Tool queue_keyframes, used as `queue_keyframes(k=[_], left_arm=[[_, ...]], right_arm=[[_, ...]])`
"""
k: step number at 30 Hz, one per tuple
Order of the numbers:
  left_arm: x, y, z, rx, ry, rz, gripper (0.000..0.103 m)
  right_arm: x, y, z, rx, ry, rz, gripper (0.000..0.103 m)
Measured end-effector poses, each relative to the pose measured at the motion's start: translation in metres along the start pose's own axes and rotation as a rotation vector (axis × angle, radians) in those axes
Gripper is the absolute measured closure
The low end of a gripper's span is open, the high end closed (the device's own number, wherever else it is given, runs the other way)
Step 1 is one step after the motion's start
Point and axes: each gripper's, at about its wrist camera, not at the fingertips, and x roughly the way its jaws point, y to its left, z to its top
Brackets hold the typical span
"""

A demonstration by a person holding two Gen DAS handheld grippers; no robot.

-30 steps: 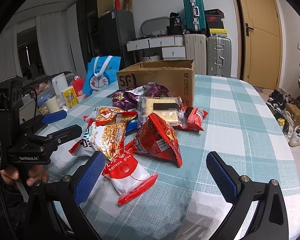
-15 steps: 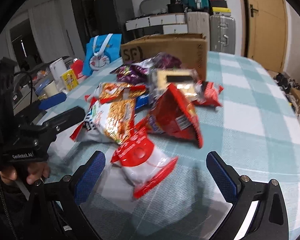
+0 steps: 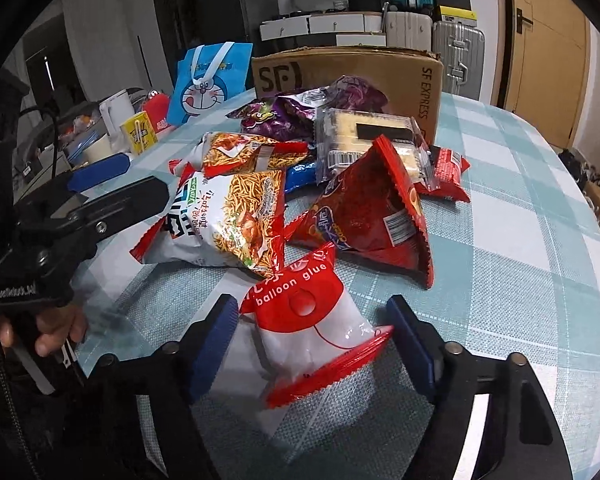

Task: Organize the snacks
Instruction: 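Grasp the white noodle bag with the left gripper while the right grasps the red balloon-glue bag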

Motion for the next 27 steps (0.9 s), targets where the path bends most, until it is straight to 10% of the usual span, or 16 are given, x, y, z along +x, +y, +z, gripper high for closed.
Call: queue_keyframes(k=[4,14,27], left_arm=[[0.004,-0.002,0.0,0.01,0.018,0.006,0.001],[0.023,-0.02,0.007,0.046,0.132,-0.014,0.001],[0.059,-0.037,0.01,0.015,0.243,-0.108,0.037]], right_arm=[[-0.007,-0.004,-0.004,0.015,-0.018,0.045,0.048],[-0.04,-0.022,-0.01,0.06,-0.135,0.088,0.05],[-0.049,-0.034,-0.011,0.087,-0.162,0.091,0.05]])
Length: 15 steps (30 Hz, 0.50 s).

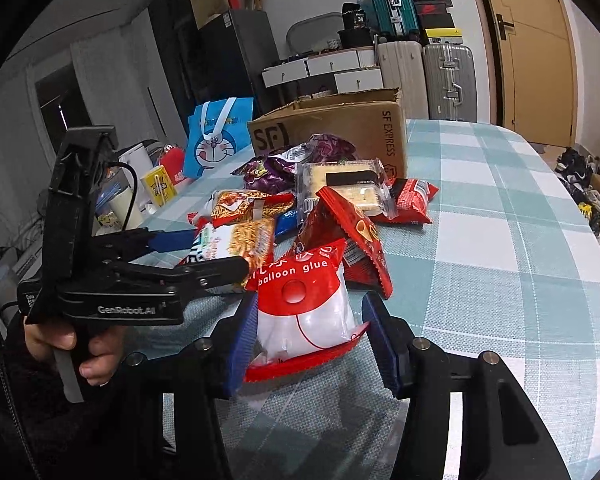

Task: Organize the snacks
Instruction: 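Grasp the white noodle bag with the left gripper while the right grasps the red balloon-glue bag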

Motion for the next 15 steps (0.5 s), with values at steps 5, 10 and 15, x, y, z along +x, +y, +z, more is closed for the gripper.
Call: queue_keyframes(k=[5,10,15], left_arm=[[-0.008,0.002,-0.002,-0.006,-0.013,-0.032,0.054],[-0.019,0.005,-0.007,-0.005,-0.036,-0.064,0.06],[-0.023,0.011,-0.01,-0.027,-0.035,-0.08,0.06]], right_arm=[[-0.002,0.003,0.0,-0.006,-0.013,0.001,0.05],[-0.006,0.007,0.001,-0.014,-0.031,0.008,0.05],[-0.007,0.009,0.003,-0.016,-0.039,0.01,0.05]])
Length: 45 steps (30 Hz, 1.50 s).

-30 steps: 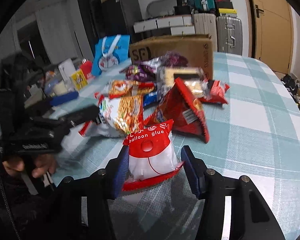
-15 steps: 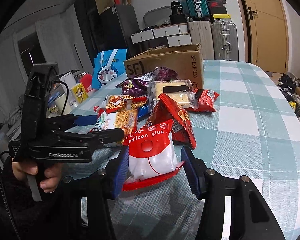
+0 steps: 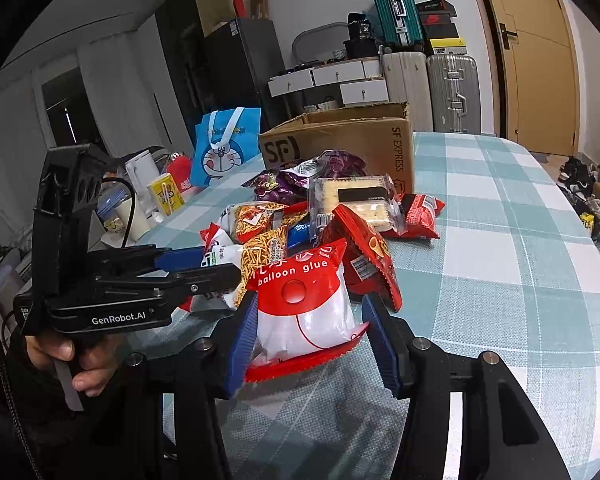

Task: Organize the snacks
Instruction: 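Grasp the white noodle bag with the left gripper while the right grasps the red balloon-glue bag, then lift both held bags and carry them over the open cardboard box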

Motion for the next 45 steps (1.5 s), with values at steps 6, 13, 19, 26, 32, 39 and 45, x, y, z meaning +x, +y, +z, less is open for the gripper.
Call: queue_keyframes(k=[6,13,19,26,32,39,45], left_arm=[[-0.005,0.001,-0.004,0.0,0.008,-0.011,0.058],[0.008,0.0,-0.002,-0.036,0.064,-0.039,0.042],[0.023,-0.007,0.003,-0.04,0.099,-0.031,0.032],[0.018,-0.014,0.002,-0.005,0.084,-0.045,0.048],[0.003,-0.017,-0.005,0.009,0.045,-0.064,0.057],[-0.023,-0.012,-0.008,-0.002,-0.018,-0.07,0.058],[-0.049,-0.003,0.004,-0.008,-0.088,-0.053,0.058]], right_arm=[[-0.002,0.001,0.002,-0.002,-0.009,0.001,0.05],[-0.001,-0.002,0.002,0.003,-0.013,-0.004,0.05],[-0.002,-0.001,0.001,0.001,-0.018,-0.006,0.05],[-0.002,-0.003,0.001,0.007,-0.02,-0.003,0.05],[-0.004,-0.002,0.002,0.005,-0.03,-0.007,0.05],[-0.008,-0.001,0.008,0.002,-0.054,-0.01,0.05],[-0.012,0.0,0.02,-0.003,-0.083,-0.015,0.05]])
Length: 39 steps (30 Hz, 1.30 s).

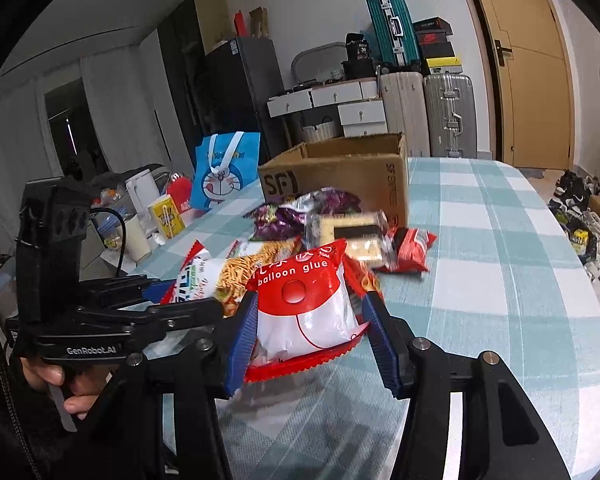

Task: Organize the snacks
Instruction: 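Lift both held bags and carry them over the open cardboard box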

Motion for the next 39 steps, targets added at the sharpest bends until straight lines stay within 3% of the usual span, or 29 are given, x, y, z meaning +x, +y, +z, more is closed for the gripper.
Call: queue_keyframes(k=[9,18,28,39], left_arm=[[-0.019,0.018,0.037,-0.015,-0.093,0.067,0.058],[-0.012,0.041,0.086,-0.044,-0.149,0.121,0.058],[0.015,0.06,0.136,-0.041,-0.168,0.154,0.058],[0.06,0.066,0.17,-0.025,-0.16,0.188,0.058]], right_arm=[[0.011,-0.007,0.033,0.002,-0.014,-0.025,0.05],[0.024,-0.022,0.075,0.009,-0.05,-0.046,0.05],[0.037,-0.032,0.119,0.015,-0.073,-0.045,0.05],[0.08,-0.041,0.149,0.007,-0.044,-0.029,0.05]])
